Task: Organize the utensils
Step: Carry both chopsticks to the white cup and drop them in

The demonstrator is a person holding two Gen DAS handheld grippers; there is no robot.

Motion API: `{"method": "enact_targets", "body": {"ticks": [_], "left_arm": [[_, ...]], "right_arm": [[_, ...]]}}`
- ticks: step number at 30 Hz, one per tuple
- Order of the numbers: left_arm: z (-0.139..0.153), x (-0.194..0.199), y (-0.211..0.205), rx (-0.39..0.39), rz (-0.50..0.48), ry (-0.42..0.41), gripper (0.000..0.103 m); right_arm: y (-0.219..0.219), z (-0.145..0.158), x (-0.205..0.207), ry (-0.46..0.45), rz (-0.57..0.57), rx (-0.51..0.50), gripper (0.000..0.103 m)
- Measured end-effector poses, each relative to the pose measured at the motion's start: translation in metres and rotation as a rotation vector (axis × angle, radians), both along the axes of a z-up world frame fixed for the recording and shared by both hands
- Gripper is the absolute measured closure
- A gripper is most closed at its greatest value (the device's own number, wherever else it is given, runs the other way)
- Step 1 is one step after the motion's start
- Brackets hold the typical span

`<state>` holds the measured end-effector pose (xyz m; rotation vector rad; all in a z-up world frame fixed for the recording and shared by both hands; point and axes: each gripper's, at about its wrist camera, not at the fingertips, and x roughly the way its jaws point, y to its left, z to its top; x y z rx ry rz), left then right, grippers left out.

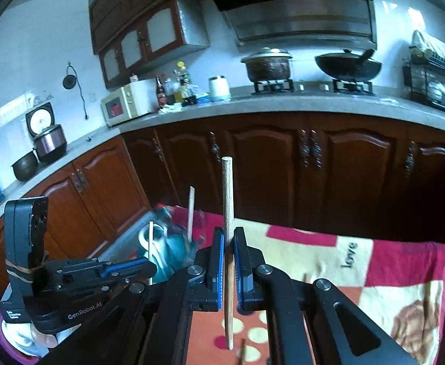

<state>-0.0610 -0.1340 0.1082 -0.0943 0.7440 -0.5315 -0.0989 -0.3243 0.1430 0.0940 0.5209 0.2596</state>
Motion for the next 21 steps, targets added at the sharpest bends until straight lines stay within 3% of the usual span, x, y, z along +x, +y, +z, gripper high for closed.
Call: {"method": "enact_targets", "body": {"ticks": [13,21], "left_arm": [[0.031,0.052,0.084,-0.040,0.182,-0.063,0.098],[0.016,0.084,0.097,-0.066,0.257,-0.094,0.098]], "right_arm": [[0.076,0.037,0.054,-0.056,0.120,0.033,0.098],[0.119,0.021,0.106,-0.081,0.093,-0.019,0.097]]}}
